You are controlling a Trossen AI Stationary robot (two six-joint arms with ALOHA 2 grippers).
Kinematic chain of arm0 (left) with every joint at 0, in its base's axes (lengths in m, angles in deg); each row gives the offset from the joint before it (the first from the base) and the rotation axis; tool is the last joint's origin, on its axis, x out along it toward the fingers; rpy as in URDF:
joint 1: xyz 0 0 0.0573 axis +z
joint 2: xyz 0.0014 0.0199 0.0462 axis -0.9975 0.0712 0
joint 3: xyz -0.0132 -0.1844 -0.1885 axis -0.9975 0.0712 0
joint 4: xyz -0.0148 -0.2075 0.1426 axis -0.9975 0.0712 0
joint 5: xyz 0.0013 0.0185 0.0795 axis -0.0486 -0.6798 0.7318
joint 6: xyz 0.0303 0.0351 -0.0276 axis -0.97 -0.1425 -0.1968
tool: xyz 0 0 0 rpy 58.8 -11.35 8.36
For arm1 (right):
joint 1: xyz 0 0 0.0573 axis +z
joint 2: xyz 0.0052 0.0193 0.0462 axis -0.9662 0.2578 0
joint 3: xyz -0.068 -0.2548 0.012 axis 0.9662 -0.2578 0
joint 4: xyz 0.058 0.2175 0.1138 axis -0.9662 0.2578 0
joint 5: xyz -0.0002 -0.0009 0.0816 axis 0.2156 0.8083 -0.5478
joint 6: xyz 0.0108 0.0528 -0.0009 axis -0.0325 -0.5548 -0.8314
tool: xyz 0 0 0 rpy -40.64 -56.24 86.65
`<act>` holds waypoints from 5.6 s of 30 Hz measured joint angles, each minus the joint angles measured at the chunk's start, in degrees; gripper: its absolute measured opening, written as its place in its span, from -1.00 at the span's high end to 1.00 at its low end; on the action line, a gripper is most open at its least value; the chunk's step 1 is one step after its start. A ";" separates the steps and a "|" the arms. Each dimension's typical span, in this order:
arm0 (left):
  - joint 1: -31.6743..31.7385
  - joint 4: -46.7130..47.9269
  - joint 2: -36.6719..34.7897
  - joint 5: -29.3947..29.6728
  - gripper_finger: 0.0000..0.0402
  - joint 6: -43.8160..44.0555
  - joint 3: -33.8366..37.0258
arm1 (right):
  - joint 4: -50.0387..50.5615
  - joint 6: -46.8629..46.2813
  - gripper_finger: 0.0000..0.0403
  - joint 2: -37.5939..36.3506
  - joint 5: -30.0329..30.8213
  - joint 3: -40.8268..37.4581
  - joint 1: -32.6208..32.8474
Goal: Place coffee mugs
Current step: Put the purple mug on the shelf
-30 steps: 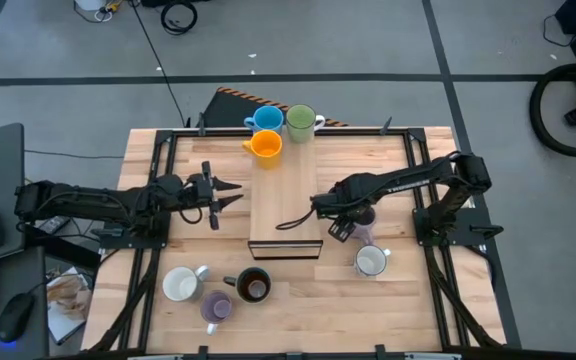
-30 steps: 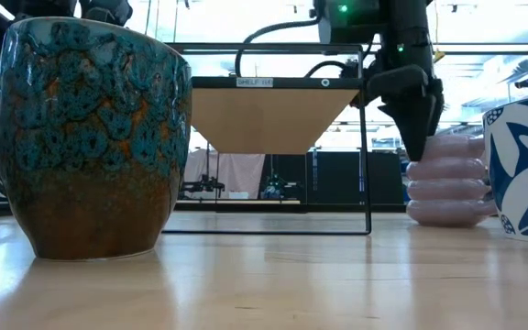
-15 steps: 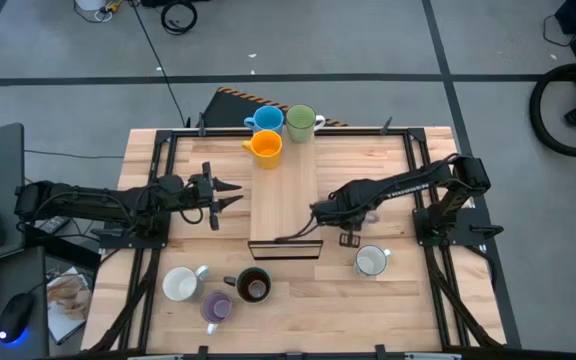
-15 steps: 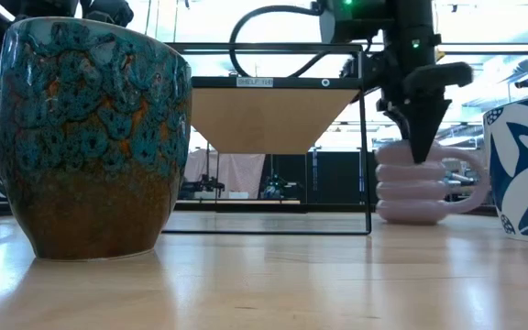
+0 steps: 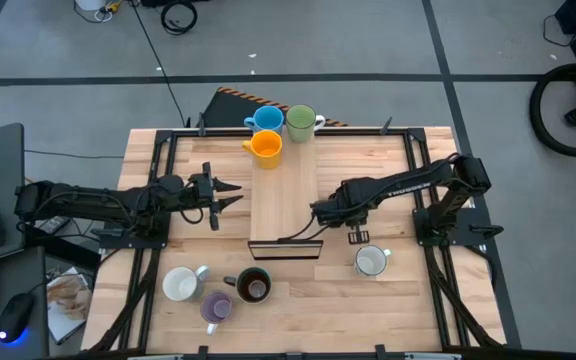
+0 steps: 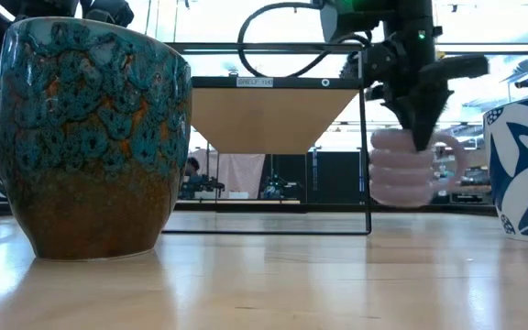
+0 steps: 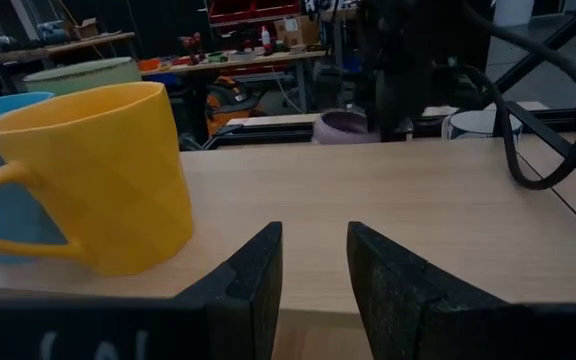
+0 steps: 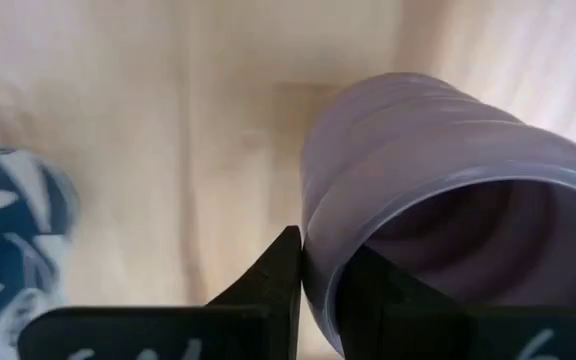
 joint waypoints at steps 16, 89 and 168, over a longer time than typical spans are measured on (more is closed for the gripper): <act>-0.02 0.90 0.02 0.02 0.40 0.07 -0.02 | 13.73 2.04 0.75 -0.04 4.08 20.80 -3.05; -0.03 0.28 0.02 0.00 0.40 1.01 -0.04 | 1.03 27.95 0.61 10.78 0.41 42.00 -15.31; -0.03 0.97 0.00 0.00 0.40 1.03 -0.04 | -26.31 34.73 -0.14 10.88 29.85 24.92 1.30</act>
